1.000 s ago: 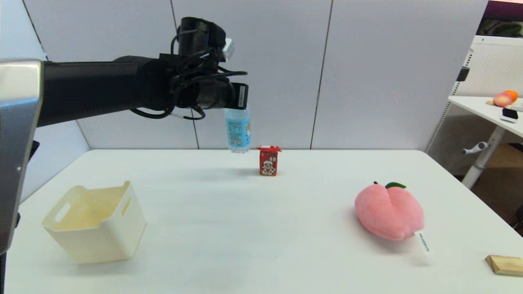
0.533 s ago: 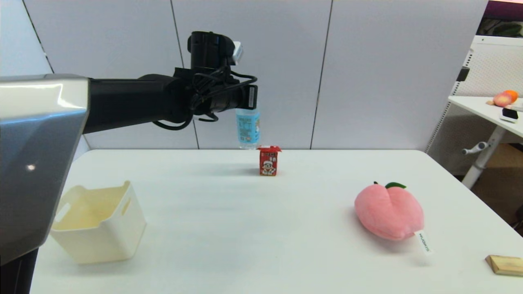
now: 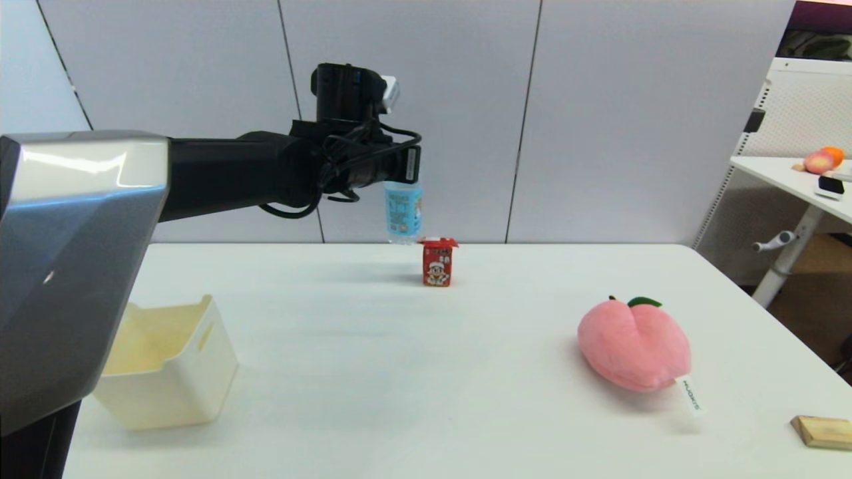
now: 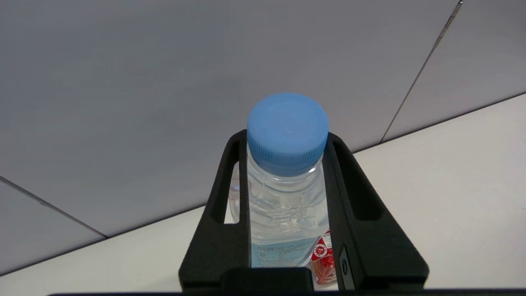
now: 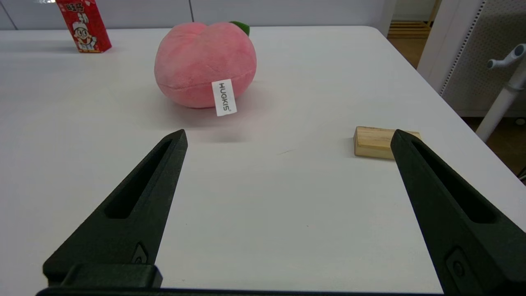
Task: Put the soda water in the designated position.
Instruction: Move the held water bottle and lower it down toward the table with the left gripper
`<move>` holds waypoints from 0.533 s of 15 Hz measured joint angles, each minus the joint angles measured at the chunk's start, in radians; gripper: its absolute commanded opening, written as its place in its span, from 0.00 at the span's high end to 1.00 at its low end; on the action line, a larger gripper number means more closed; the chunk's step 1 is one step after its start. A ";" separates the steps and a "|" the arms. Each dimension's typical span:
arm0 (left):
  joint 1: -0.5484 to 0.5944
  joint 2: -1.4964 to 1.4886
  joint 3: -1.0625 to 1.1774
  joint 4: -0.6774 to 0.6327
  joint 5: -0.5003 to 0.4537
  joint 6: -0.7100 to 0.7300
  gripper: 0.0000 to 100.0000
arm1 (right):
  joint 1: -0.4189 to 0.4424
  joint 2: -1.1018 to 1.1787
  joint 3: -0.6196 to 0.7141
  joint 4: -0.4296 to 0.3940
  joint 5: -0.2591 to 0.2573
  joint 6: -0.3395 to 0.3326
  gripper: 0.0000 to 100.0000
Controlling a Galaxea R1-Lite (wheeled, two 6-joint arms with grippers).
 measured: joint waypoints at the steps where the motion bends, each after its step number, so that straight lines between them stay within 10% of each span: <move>1: 0.001 0.005 0.000 -0.009 0.000 0.002 1.00 | 0.000 0.000 0.000 0.000 0.000 0.000 0.00; 8: 0.011 0.040 -0.001 -0.050 -0.003 0.004 1.00 | 0.000 0.000 0.000 0.000 0.000 0.000 0.00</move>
